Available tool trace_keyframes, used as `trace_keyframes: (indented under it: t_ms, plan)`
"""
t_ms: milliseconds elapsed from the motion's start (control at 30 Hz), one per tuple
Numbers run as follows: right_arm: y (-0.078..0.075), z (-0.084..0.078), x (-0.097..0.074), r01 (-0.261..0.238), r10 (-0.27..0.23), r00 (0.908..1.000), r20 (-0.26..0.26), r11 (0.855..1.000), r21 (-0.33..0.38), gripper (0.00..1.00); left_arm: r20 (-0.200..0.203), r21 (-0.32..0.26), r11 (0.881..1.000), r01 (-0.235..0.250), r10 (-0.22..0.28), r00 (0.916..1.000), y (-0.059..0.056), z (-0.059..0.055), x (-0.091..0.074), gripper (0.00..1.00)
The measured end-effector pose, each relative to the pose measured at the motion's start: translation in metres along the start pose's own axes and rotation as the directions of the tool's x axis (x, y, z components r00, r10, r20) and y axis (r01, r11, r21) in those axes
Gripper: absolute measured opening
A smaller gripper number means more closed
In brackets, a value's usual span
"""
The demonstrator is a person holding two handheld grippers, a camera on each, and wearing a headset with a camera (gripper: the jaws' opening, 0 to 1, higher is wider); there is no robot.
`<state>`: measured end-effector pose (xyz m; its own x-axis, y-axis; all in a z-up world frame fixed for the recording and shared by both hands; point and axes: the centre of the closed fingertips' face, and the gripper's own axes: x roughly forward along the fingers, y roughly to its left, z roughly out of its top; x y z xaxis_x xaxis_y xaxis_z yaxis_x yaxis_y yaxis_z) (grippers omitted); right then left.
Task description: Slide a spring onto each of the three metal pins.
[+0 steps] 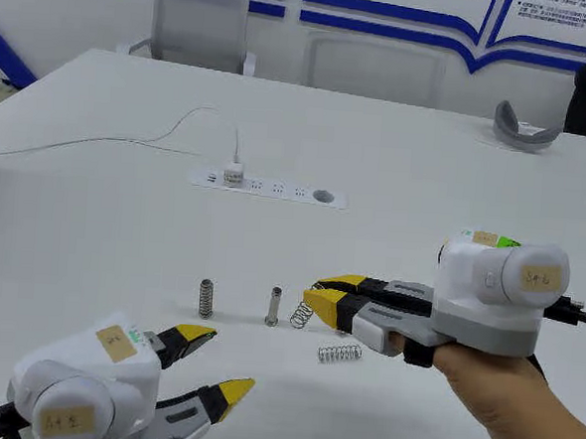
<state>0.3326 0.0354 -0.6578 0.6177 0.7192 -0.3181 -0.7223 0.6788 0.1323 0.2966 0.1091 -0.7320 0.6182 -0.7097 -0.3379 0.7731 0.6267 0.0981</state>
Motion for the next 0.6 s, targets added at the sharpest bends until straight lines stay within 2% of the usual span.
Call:
trace_keyframes:
  t_ms: [100, 267, 600]
  plan:
    - [-0.005, 0.005, 0.002, 0.006, -0.006, 1.0, 0.003, 1.0, -0.008, 0.12, -0.008, -0.017, 1.0, -0.016, 0.016, 0.9998, 0.005, -0.006, -0.004, 0.46]
    - [-0.007, 0.016, 0.008, 0.007, -0.007, 0.9998, 0.019, 1.0, -0.022, 0.12, -0.003, -0.038, 0.999, -0.029, 0.029, 0.9996, 0.009, -0.01, -0.01, 0.5]
    - [-0.014, 0.03, 0.021, 0.019, -0.018, 0.9995, 0.026, 0.998, -0.068, 0.12, 0.003, -0.061, 0.997, -0.046, 0.046, 0.9989, 0.011, -0.019, -0.018, 0.59]
